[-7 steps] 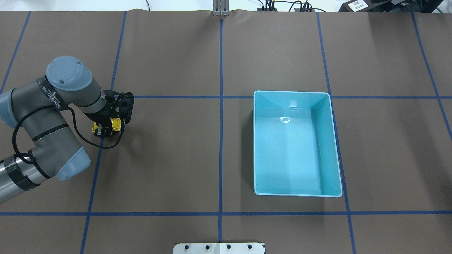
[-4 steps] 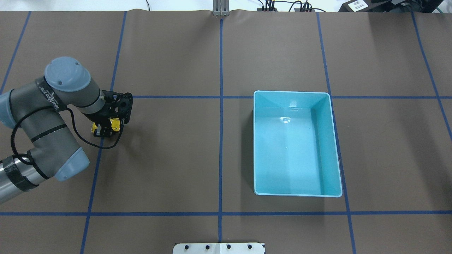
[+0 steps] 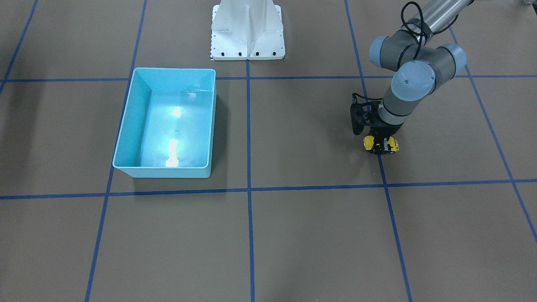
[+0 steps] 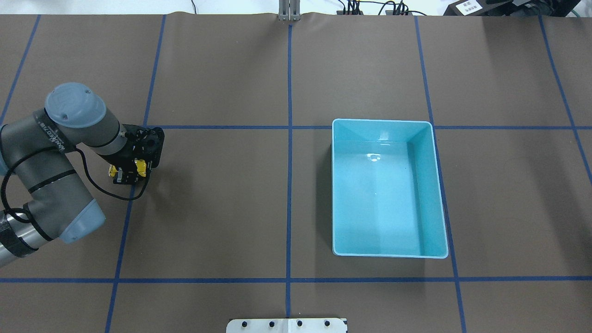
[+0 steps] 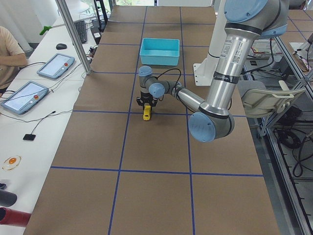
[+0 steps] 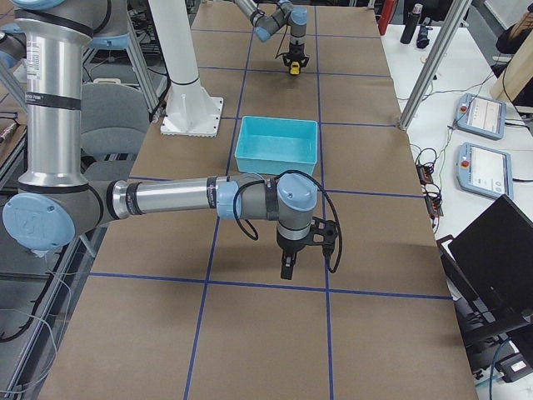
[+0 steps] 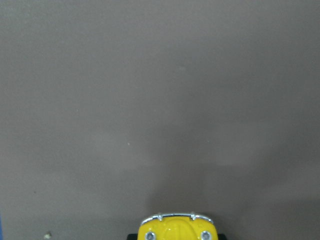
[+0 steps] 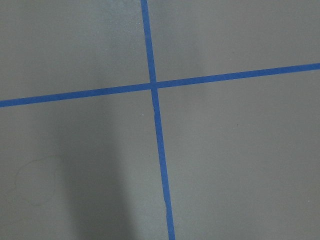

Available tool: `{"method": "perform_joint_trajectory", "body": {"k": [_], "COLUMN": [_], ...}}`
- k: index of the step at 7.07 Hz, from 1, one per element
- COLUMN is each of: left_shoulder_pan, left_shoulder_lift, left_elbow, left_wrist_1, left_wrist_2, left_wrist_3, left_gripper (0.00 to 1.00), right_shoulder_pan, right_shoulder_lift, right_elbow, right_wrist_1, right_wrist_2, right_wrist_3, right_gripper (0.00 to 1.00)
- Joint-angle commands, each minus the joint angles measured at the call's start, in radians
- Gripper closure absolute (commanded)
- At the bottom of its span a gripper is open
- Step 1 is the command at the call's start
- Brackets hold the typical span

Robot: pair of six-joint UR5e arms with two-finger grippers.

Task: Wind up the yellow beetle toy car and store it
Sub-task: 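Drag the car backward with the left gripper to wind it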

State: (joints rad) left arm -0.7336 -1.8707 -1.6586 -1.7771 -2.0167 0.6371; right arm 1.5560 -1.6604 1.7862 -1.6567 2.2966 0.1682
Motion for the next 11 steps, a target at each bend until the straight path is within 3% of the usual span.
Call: {"method": "perform_joint_trajectory", "body": {"k": [1, 11], "left_shoulder_pan": [-0.001, -0.033], "left_shoulder_lift": [0.025, 0.108], "left_elbow": [-0.006, -0.003], "left_wrist_1": [-0.013, -0.131], "left_wrist_2": [-0.001, -0.011], "left_wrist_3": [0.004, 0.007], "left_gripper": [1.0, 1.0], "right_shoulder_pan": [0.001, -0.001], "right_shoulder_lift": [0.001, -0.001], "right_elbow": [0.012, 0.01], "right_wrist_1": [-0.001, -0.003], "right_wrist_2": [0.012, 0.024], "right_wrist_3": [-0.001, -0.001], "right_gripper": [0.0, 0.0]}}
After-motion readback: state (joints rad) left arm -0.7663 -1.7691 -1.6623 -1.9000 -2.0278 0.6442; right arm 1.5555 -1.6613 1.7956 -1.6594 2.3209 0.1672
